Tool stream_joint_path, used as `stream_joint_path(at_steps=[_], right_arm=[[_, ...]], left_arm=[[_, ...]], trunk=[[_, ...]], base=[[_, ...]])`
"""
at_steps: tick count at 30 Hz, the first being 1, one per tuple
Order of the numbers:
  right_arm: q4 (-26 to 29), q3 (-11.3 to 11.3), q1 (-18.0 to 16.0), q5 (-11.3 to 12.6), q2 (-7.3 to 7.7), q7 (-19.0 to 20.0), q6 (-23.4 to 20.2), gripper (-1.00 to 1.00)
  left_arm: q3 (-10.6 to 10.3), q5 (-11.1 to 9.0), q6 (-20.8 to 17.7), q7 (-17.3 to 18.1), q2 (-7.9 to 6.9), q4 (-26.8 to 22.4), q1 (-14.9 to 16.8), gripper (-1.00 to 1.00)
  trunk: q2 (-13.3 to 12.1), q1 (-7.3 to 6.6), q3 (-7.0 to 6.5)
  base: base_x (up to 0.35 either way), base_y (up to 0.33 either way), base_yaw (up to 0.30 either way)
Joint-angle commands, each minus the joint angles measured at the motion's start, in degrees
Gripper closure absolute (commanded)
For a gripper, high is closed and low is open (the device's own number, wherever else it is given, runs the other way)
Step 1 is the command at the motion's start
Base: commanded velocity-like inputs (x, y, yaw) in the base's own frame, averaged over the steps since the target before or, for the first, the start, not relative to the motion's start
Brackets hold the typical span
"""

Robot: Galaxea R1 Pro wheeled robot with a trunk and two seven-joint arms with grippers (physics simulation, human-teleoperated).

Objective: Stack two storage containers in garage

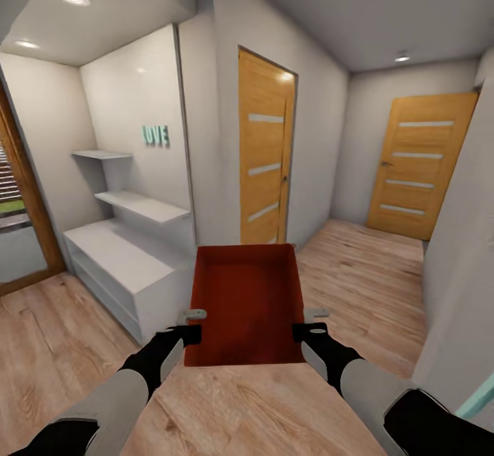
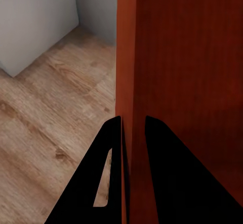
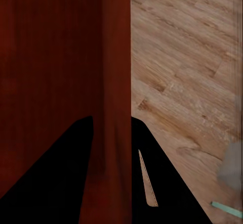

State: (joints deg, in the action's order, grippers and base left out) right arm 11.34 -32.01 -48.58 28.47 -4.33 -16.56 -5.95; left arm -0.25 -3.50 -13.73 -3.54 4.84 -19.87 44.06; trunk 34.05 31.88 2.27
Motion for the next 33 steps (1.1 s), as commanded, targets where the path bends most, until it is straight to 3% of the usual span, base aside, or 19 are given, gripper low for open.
stream_joint_path(at_steps=[1, 33], right_arm=[[0.00, -1.48, -0.02, 1.94, 0.02, 1.35, -0.39, 1.00], [0.00, -1.48, -0.02, 1.94, 0.02, 1.36, -0.39, 1.00]], left_arm=[[0.34, 0.08, -0.24, -0.59, -0.01, -0.43, 0.06, 1.00], [0.34, 0.13, -0.24, -0.59, -0.01, -0.43, 0.06, 1.00]], trunk=[[0.10, 0.06, 0.11], [0.10, 0.06, 0.11]], base=[[0.324, 0.000, -0.254], [0.324, 0.000, -0.261]])
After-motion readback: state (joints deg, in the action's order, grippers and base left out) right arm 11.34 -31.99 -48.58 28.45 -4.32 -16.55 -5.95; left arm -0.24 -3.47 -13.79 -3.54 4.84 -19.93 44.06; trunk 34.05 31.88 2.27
